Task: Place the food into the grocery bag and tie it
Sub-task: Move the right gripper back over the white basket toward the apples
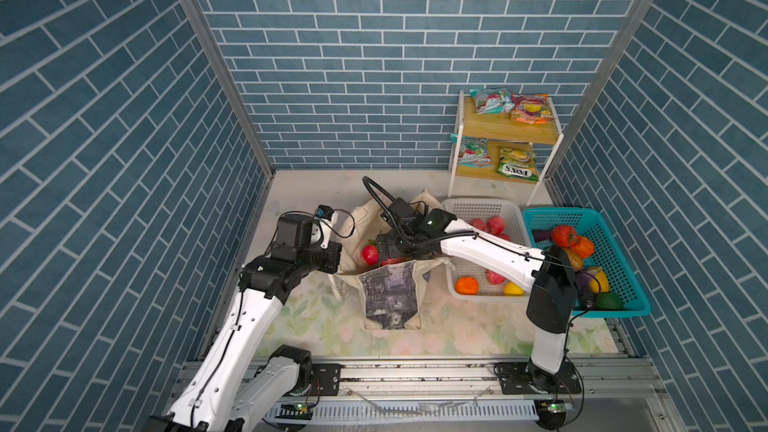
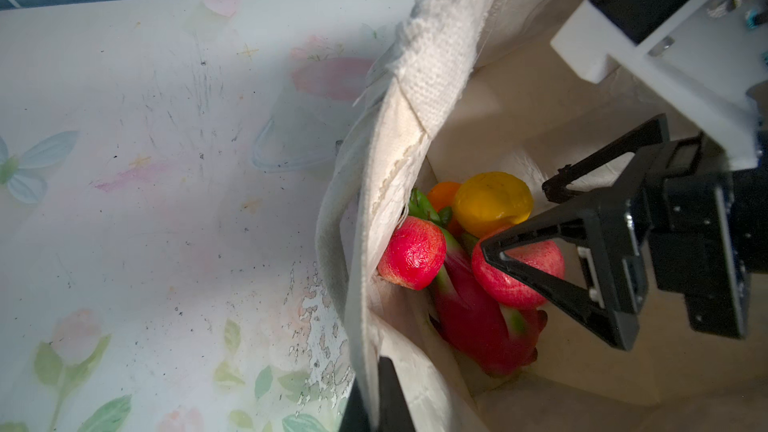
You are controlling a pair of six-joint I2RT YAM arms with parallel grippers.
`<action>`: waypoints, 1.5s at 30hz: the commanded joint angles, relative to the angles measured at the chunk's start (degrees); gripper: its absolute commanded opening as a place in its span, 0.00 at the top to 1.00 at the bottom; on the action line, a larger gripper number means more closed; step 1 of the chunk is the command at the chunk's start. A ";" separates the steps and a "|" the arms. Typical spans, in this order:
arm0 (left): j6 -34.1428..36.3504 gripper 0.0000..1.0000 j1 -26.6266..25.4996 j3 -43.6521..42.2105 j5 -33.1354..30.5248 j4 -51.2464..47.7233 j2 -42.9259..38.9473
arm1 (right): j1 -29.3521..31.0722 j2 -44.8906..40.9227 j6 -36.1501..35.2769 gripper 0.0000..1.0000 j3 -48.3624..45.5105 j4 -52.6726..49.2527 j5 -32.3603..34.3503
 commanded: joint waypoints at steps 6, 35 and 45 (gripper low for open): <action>-0.08 1.00 0.27 -0.51 0.06 1.27 -0.70 | 0.32 -11.94 -8.59 0.01 3.22 -1.13 14.33; -0.09 1.00 0.27 -0.49 0.00 1.20 -0.15 | -25.18 -42.51 5.39 0.01 -29.37 -8.68 23.83; -0.10 1.00 0.27 -0.47 0.26 1.28 -0.17 | -27.40 -41.88 11.43 0.08 -37.27 -6.02 17.57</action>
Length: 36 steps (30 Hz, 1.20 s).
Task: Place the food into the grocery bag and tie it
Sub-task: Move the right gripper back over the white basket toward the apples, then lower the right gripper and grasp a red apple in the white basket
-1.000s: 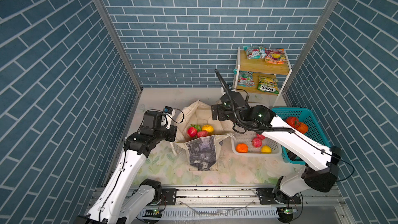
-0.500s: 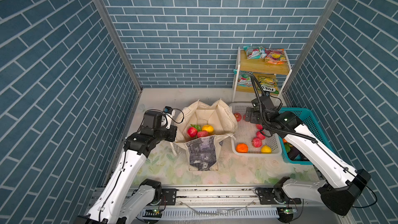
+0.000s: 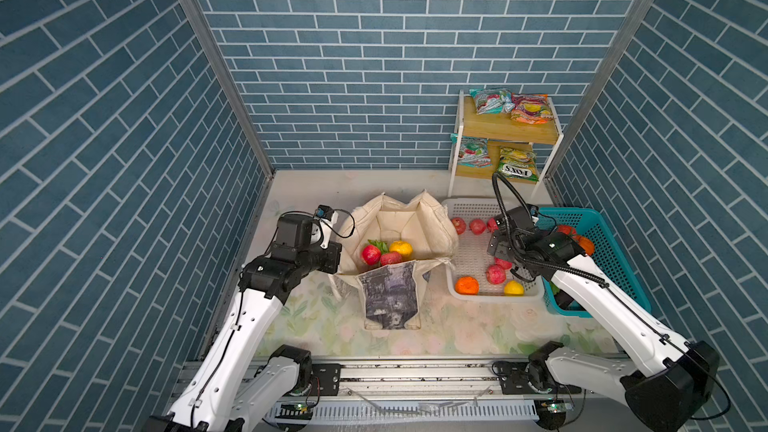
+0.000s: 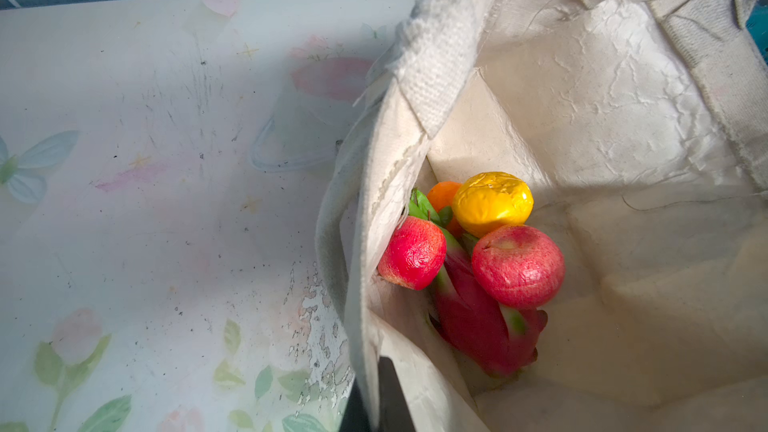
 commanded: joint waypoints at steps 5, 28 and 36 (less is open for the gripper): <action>-0.15 1.00 0.27 -0.53 0.18 1.33 -0.40 | -1.21 3.13 9.04 0.10 -2.51 0.33 -4.22; -0.16 1.00 0.27 -0.53 0.18 1.32 -0.46 | -3.74 10.02 14.96 0.13 -8.08 3.71 -9.32; -0.10 1.00 0.27 -0.53 0.04 1.32 -0.41 | -4.51 11.25 15.18 0.12 -9.52 6.22 -11.07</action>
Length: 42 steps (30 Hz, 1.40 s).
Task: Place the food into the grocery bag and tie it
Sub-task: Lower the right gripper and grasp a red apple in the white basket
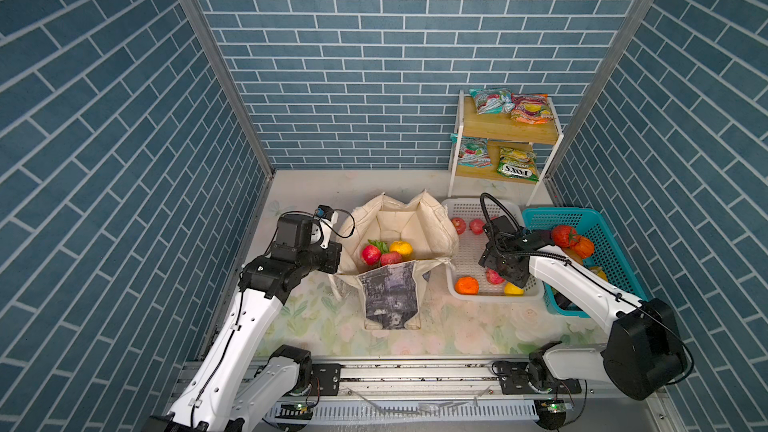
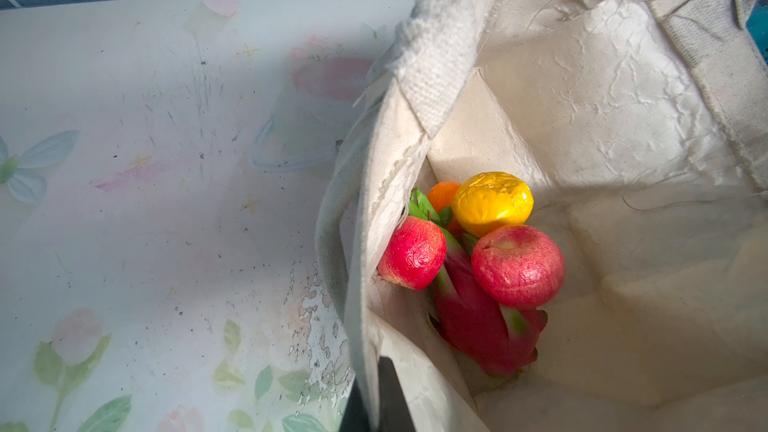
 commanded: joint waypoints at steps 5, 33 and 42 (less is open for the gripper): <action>-0.07 1.00 0.27 -0.53 0.10 1.26 -0.32 | -0.46 1.81 3.03 0.12 -1.71 1.88 -1.39; -0.09 1.00 0.27 -0.53 0.18 1.29 -0.40 | -1.97 8.26 2.77 0.17 -2.52 5.87 -1.14; -0.16 1.00 0.27 -0.53 0.20 1.29 -0.42 | -2.22 8.37 2.64 0.27 -3.83 7.76 -1.49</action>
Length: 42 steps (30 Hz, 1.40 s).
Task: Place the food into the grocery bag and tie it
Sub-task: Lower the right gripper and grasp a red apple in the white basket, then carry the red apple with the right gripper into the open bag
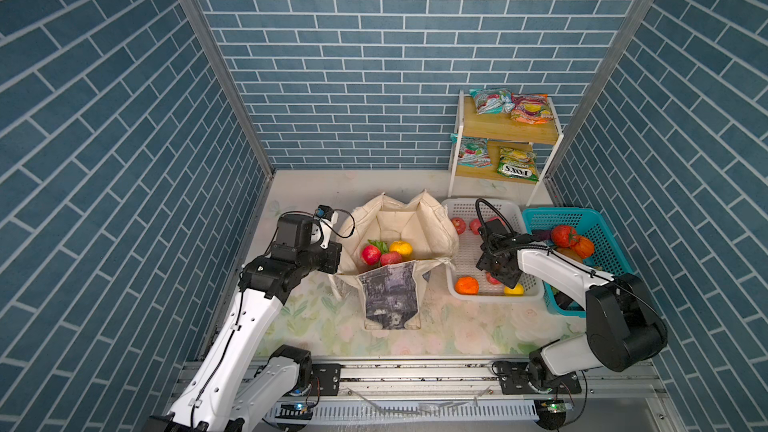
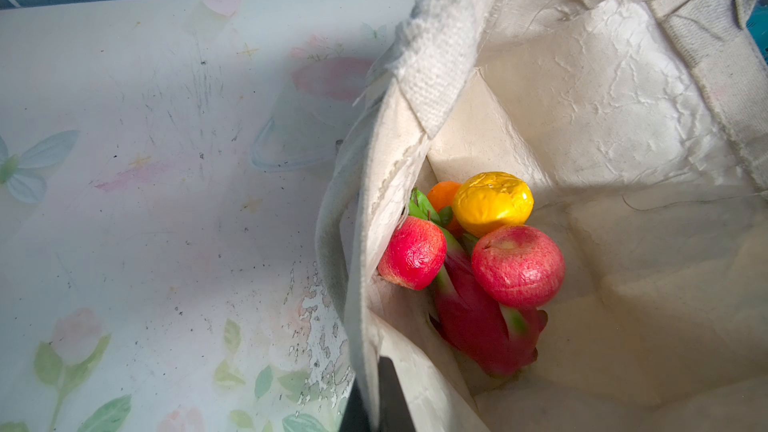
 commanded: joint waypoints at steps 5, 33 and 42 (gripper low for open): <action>-0.16 1.00 0.27 -0.53 0.18 1.17 -0.33 | -0.85 -0.18 1.74 0.37 -1.65 0.79 -0.66; -0.09 1.00 0.27 -0.45 0.07 1.33 -0.51 | 4.96 -19.82 -13.38 0.59 20.60 4.21 -5.61; -0.09 1.00 0.27 -0.44 0.00 1.26 -0.42 | 21.43 -4.72 -25.72 0.60 34.14 4.23 -6.97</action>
